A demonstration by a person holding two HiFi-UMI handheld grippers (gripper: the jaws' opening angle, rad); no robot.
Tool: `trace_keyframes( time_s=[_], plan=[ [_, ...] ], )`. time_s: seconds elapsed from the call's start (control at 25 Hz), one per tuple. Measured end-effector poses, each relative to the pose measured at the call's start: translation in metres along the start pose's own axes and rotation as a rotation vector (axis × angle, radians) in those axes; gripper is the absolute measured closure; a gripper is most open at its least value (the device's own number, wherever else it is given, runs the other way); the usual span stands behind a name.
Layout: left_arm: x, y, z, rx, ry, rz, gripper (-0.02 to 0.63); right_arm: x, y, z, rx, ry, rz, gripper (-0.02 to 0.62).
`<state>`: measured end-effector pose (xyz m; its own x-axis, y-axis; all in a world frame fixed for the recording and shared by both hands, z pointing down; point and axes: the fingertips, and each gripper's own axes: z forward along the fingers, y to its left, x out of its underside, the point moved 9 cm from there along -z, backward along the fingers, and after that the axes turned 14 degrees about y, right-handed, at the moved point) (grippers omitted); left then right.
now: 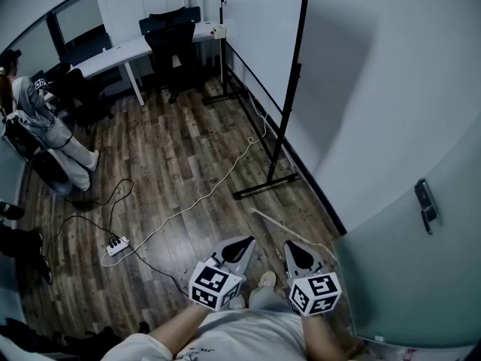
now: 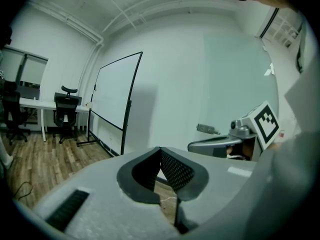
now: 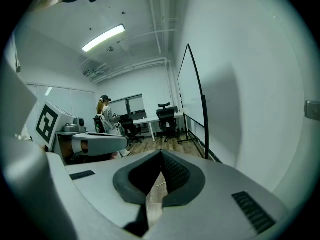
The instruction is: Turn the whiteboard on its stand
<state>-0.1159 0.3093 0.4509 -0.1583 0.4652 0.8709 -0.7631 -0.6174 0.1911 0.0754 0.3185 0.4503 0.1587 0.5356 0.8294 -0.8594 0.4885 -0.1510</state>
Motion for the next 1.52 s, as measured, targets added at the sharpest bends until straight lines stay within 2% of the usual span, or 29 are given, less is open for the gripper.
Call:
trace_keyframes(
  time_s=[0.44, 0.92, 1.24, 1.52],
  plan=[
    [-0.026, 0.05, 0.058, -0.014, 0.015, 0.004, 0.595, -0.029, -0.046, 0.069, -0.022, 0.0, 0.017, 0.589],
    [-0.108, 0.11, 0.154, -0.063, -0.012, -0.011, 0.595, -0.123, -0.14, 0.143, -0.045, -0.027, -0.037, 0.588],
    [-0.144, 0.131, 0.218, -0.101, -0.033, -0.02, 0.595, -0.157, -0.203, 0.184, -0.072, -0.024, -0.061, 0.588],
    [-0.166, 0.138, 0.247, -0.106, -0.041, -0.022, 0.595, -0.181, -0.234, 0.198, -0.074, -0.028, -0.077, 0.588]
  ],
)
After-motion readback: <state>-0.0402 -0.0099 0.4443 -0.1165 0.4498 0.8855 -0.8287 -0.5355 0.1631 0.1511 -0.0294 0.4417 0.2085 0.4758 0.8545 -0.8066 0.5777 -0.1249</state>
